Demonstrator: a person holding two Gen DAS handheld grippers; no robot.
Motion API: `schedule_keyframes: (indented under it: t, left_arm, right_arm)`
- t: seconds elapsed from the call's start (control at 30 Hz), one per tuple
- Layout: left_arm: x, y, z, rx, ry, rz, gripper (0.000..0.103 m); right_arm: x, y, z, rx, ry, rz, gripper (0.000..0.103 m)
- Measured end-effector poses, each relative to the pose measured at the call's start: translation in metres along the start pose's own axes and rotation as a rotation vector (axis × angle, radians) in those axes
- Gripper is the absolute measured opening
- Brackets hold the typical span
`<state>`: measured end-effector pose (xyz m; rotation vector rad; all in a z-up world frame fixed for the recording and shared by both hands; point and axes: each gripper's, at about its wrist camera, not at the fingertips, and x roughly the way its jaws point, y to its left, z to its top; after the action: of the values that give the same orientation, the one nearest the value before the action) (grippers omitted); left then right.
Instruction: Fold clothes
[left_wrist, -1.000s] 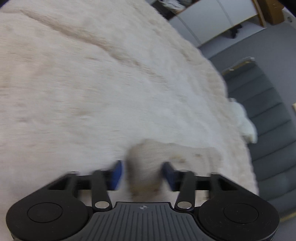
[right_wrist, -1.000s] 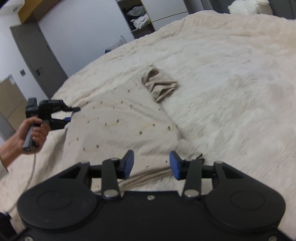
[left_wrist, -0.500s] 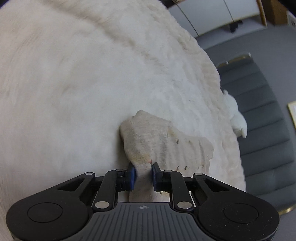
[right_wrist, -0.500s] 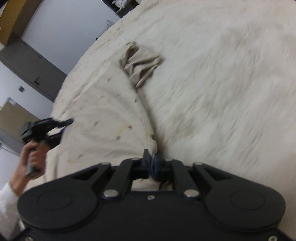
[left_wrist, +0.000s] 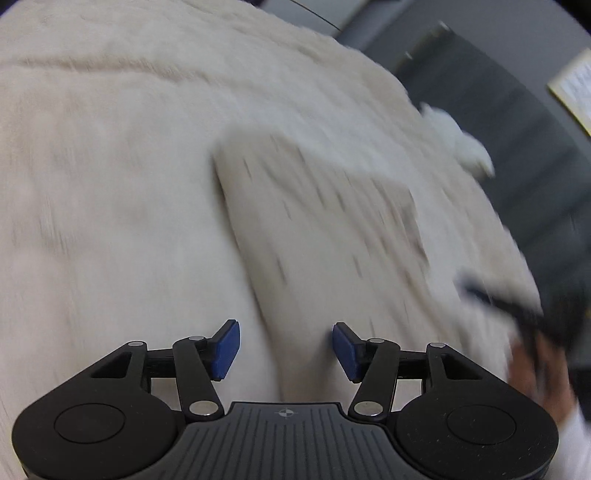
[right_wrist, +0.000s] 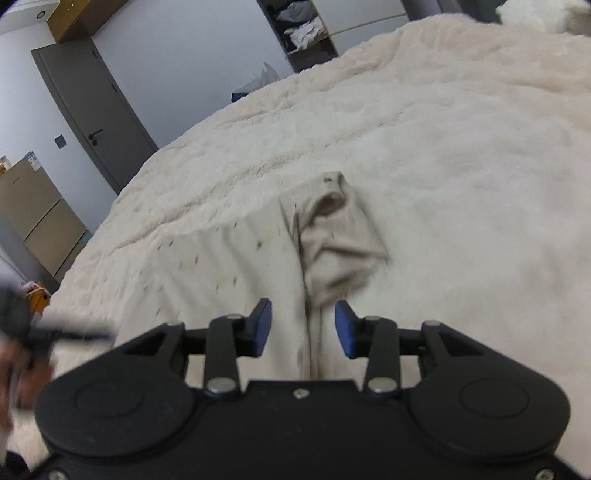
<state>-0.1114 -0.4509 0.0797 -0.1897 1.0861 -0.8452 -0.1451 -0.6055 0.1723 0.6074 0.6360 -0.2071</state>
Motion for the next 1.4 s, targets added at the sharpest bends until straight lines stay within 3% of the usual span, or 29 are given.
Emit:
schedule_keyframes:
  t: [0.13, 0.17, 0.2, 0.27, 0.37, 0.43, 0.53, 0.7, 0.83, 0.9, 0.93, 1.03, 1.1, 1.2, 1.27, 1.4]
  left_arm:
    - [0.013, 0.002, -0.029, -0.009, 0.023, -0.032, 0.045]
    - [0.017, 0.003, -0.033, -0.004, 0.036, -0.037, 0.033]
    - [0.02, 0.005, -0.035, -0.001, 0.046, -0.04, 0.026]
    - [0.024, 0.013, -0.034, -0.005, 0.057, -0.044, 0.021]
    - [0.025, 0.022, -0.037, -0.033, 0.064, -0.062, 0.019]
    - [0.022, 0.019, -0.043, 0.001, 0.069, -0.053, 0.019]
    - [0.022, 0.018, -0.044, 0.014, 0.075, -0.053, 0.022]
    - [0.031, 0.013, -0.037, -0.017, 0.082, -0.076, 0.023]
    - [0.031, 0.016, -0.037, -0.022, 0.082, -0.09, 0.023]
    - [0.031, 0.017, -0.036, -0.025, 0.083, -0.097, 0.023]
    - [0.032, 0.016, -0.036, -0.024, 0.084, -0.098, 0.023]
    - [0.034, 0.015, -0.035, -0.023, 0.086, -0.097, 0.024]
    - [0.036, 0.014, -0.034, -0.025, 0.09, -0.099, 0.024]
    - [0.039, 0.014, -0.032, -0.031, 0.093, -0.105, 0.024]
    - [0.041, 0.013, -0.03, -0.033, 0.092, -0.105, 0.024]
    - [0.04, 0.014, -0.03, -0.032, 0.092, -0.102, 0.024]
  right_arm:
    - [0.048, 0.011, 0.013, -0.024, 0.061, 0.012, 0.037]
    - [0.062, 0.014, 0.016, -0.042, 0.079, 0.004, 0.034]
    - [0.069, 0.015, 0.016, -0.053, 0.094, -0.002, 0.004]
    - [0.077, 0.012, 0.02, -0.021, 0.104, -0.03, 0.0]
    - [0.064, -0.001, 0.024, 0.066, 0.045, -0.089, 0.0]
    - [0.053, 0.005, 0.022, 0.011, 0.022, -0.086, 0.0]
    - [0.039, 0.007, 0.027, 0.002, 0.004, -0.077, 0.012]
    - [0.046, -0.018, 0.052, 0.257, -0.055, -0.007, 0.043]
    - [0.081, -0.038, 0.064, 0.442, -0.04, 0.021, 0.038]
    - [0.089, -0.047, 0.066, 0.504, -0.039, 0.054, 0.003]
    - [0.089, -0.051, 0.066, 0.526, -0.06, 0.06, 0.002]
    - [0.085, -0.059, 0.069, 0.546, -0.115, 0.017, 0.001]
    - [0.087, -0.06, 0.069, 0.499, -0.09, -0.013, 0.003]
    - [0.083, -0.059, 0.067, 0.466, -0.049, -0.006, 0.014]
    - [0.071, -0.053, 0.067, 0.368, -0.048, -0.046, 0.017]
    - [0.054, -0.047, 0.057, 0.318, 0.015, -0.016, 0.027]
